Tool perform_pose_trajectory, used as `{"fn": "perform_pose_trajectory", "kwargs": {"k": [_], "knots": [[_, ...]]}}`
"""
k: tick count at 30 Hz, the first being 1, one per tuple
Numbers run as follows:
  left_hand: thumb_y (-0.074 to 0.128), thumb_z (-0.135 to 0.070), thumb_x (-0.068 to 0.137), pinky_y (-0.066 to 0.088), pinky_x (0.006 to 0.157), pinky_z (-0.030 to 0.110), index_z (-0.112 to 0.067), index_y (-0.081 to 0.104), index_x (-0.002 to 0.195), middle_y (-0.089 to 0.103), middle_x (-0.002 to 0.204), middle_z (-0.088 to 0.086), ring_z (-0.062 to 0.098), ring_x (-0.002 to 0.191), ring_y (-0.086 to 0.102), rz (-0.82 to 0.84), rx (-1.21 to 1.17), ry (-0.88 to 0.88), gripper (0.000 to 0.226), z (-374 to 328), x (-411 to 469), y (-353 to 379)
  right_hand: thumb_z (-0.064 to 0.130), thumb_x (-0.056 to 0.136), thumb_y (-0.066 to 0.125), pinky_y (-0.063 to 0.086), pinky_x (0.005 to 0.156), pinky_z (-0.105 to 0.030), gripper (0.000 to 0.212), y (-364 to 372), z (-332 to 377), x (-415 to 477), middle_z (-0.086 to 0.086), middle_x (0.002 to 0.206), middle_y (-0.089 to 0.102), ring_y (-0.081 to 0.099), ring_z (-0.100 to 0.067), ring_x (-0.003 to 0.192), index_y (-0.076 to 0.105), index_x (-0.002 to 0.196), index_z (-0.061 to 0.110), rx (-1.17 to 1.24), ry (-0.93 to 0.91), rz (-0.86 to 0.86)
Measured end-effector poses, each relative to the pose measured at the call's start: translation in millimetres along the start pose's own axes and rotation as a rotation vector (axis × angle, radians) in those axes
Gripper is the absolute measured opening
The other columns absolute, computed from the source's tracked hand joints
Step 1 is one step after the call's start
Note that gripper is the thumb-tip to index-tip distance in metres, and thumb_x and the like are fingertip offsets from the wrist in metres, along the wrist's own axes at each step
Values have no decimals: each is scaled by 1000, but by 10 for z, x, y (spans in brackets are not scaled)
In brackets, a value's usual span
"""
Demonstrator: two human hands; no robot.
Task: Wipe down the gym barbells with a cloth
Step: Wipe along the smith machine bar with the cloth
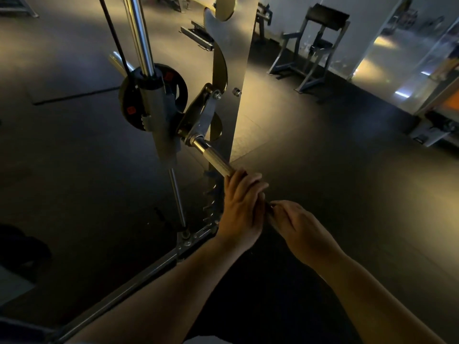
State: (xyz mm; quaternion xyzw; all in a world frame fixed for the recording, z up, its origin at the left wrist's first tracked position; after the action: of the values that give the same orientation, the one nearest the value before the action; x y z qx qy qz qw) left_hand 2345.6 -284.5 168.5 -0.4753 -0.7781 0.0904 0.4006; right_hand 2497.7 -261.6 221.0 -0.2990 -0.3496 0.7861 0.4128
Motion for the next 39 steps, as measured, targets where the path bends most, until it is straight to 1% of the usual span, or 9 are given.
{"fn": "perform_pose_trajectory", "kwargs": {"k": [4, 8, 11, 15, 19, 23, 26, 32, 39], "knots": [[38, -36, 107, 30, 119, 55, -22, 62, 131, 50, 147, 0, 21, 150, 28, 91, 168, 199, 37, 257, 177, -179, 45, 108, 33, 55, 73, -29, 29, -42, -50, -112, 9, 101, 60, 63, -11, 82, 58, 119, 35, 25, 33, 31], [40, -32, 105, 29, 121, 50, -20, 64, 120, 39, 152, -1, 18, 153, 16, -140, -46, -176, 30, 396, 367, -189, 45, 109, 31, 54, 72, -28, 26, -86, -128, -270, 7, 102, 59, 63, -12, 86, 52, 122, 38, 30, 73, 71], [37, -31, 106, 31, 119, 56, -19, 63, 123, 38, 153, -6, 19, 155, 13, -193, -133, -264, 34, 135, 184, 29, 45, 109, 31, 51, 72, -26, 30, -128, -190, -394, 4, 102, 60, 63, -13, 87, 53, 127, 36, 62, 102, 103], [39, -30, 107, 26, 122, 55, -22, 62, 130, 43, 152, -5, 20, 155, 13, -70, -23, -94, 34, -343, -253, 224, 48, 108, 34, 56, 91, -39, 27, -166, -277, -514, 2, 106, 64, 64, -17, 96, 57, 121, 42, 181, 138, 131], [43, -30, 106, 30, 120, 55, -17, 66, 122, 53, 144, 4, 25, 152, 26, -37, 88, 82, 31, -83, -53, 69, 49, 108, 30, 54, 78, -29, 31, -208, -359, -608, 4, 104, 61, 63, -12, 90, 54, 126, 38, 120, 138, 137], [40, -28, 105, 28, 120, 52, -17, 68, 111, 47, 145, 1, 22, 152, 22, -215, -112, -247, 30, -78, 97, 112, 51, 107, 28, 54, 73, -27, 37, -216, -408, -658, 7, 104, 60, 64, -11, 87, 52, 131, 36, 74, 129, 124], [42, -22, 107, 23, 124, 51, -17, 61, 129, 33, 156, 0, 20, 155, 11, -304, -223, -379, 30, -325, -141, 365, 53, 107, 28, 59, 76, -33, 33, -215, -451, -675, 9, 103, 62, 66, -12, 85, 52, 127, 41, 33, 113, 103], [34, -32, 107, -2, 124, 37, -27, 29, 159, -4, 167, -20, 8, 154, -16, -190, -396, -406, 53, -916, -750, 659, 46, 109, 31, 46, 78, -17, 30, -257, -533, -798, 10, 120, 62, 61, 0, 100, 54, 127, 40, 106, 120, 108], [36, -31, 104, 28, 123, 45, -26, 47, 145, 22, 160, -3, 8, 148, 24, -396, -477, -534, 42, -505, -281, 504, 45, 109, 30, 55, 75, -31, 36, -327, -609, -949, 4, 107, 61, 65, -14, 89, 54, 132, 33, 108, 123, 108]]}}
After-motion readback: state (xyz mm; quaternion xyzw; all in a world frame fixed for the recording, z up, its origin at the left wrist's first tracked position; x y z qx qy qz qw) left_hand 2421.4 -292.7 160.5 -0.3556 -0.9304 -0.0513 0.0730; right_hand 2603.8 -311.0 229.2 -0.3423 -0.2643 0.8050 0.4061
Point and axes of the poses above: each hand's wrist, its own x-axis towards the middle knuckle, its own y-axis out of the palm, z = x × y, the point moved 3 cm from there along x, towards the middle knuckle
